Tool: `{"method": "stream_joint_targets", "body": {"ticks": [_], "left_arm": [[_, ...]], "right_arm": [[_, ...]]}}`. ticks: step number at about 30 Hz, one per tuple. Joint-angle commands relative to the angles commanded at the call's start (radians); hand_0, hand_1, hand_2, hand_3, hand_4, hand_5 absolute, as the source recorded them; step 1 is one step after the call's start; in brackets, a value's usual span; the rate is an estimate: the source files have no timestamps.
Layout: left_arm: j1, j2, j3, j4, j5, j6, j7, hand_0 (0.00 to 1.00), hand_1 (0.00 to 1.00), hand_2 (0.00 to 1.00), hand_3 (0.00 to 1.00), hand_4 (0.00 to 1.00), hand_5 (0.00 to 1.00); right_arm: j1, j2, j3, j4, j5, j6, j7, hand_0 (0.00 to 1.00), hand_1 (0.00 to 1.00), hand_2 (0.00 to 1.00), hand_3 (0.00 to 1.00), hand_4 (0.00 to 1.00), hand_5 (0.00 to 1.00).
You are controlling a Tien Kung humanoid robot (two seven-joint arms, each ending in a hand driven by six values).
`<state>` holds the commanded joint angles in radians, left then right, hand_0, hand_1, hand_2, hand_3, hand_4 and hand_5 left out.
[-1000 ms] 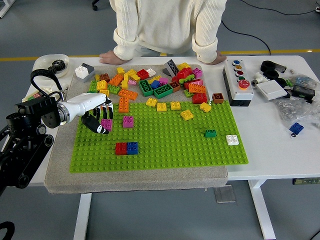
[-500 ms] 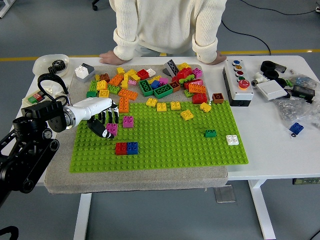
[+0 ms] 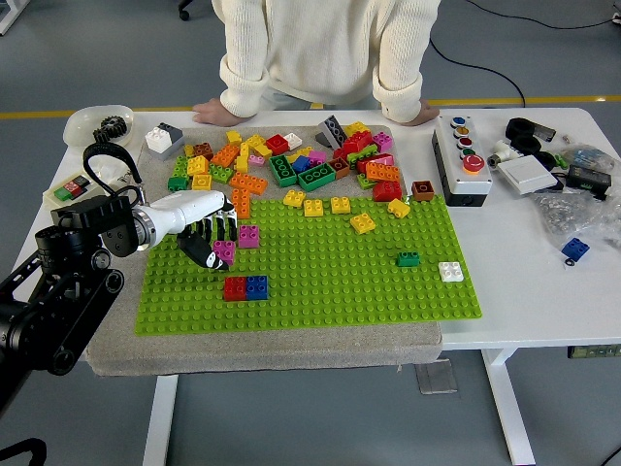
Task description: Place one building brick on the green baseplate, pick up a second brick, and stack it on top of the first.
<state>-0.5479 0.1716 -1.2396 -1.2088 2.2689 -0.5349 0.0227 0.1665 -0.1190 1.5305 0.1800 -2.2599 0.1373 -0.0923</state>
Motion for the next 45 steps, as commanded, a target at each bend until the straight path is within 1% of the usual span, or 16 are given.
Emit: {"method": "stream_joint_targets", "body": {"ticks": [8, 20, 38, 45], "left_arm": [[0.000, -0.004, -0.001, -0.014, 0.000, -0.019, 0.016, 0.384, 0.364, 0.379, 0.451, 0.878, 0.002], [0.008, -0.016, 0.011, -0.028, 0.000, -0.028, 0.037, 0.383, 0.364, 0.379, 0.451, 0.878, 0.002], [0.005, -0.023, 0.023, -0.029, 0.000, -0.028, 0.038, 0.378, 0.361, 0.378, 0.452, 0.876, 0.002], [0.004, -0.024, 0.026, -0.032, 0.000, -0.036, 0.040, 0.373, 0.359, 0.377, 0.449, 0.875, 0.002]], "right_arm": [[0.001, -0.001, 0.001, 0.000, 0.002, 0.000, 0.000, 0.740, 0.643, 0.714, 0.596, 0.830, 0.410], [0.000, -0.001, 0.001, 0.000, 0.002, 0.000, 0.000, 0.740, 0.643, 0.714, 0.596, 0.830, 0.410], [0.001, -0.002, -0.001, 0.000, 0.008, 0.000, 0.000, 0.740, 0.644, 0.714, 0.594, 0.828, 0.411], [0.001, -0.002, -0.003, 0.000, 0.009, 0.000, 0.000, 0.740, 0.643, 0.714, 0.595, 0.829, 0.412]]}}
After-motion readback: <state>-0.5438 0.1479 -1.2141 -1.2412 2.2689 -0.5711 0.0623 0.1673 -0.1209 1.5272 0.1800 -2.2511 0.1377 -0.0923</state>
